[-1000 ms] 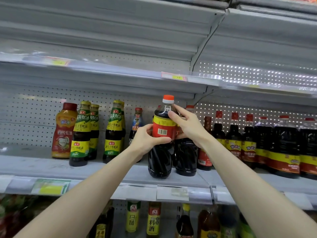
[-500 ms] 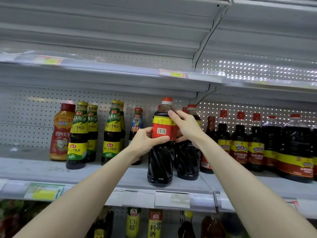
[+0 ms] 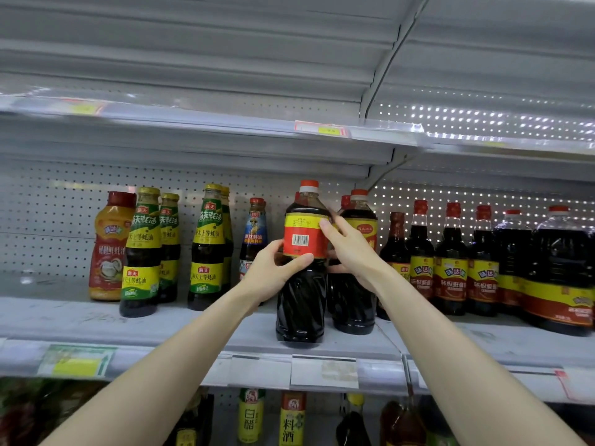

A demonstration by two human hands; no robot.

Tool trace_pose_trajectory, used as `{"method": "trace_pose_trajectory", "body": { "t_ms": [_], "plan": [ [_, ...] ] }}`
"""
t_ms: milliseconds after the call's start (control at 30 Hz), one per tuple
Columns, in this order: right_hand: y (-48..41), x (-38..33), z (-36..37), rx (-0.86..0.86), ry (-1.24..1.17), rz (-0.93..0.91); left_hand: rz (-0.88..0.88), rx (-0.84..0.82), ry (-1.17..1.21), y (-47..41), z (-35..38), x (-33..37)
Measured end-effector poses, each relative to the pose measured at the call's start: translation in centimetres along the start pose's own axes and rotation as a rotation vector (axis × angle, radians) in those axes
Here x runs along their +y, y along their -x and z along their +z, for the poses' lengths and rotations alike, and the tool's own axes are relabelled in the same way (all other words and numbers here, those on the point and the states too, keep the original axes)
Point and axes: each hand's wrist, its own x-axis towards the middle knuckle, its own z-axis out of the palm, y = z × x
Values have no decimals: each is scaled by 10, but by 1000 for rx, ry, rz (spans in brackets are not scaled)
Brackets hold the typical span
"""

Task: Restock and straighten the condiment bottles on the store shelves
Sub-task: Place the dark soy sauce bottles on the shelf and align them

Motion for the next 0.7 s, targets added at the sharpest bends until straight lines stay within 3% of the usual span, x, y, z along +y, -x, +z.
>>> {"method": "trace_pose_trajectory", "body": {
  "t_ms": [233,400,567,700],
  "plan": [
    [11,27,12,-58,-141,165,30,159,-174,12,11,-7],
    [13,30,11,-12,-117,149,12,57,-113,6,-2,-9],
    [15,27,11,118,109,94,-110,-74,140,5,-13,-15],
    [13,19,12,84,73,101,-34,-52,7,12,-2,-14]
  ]
}}
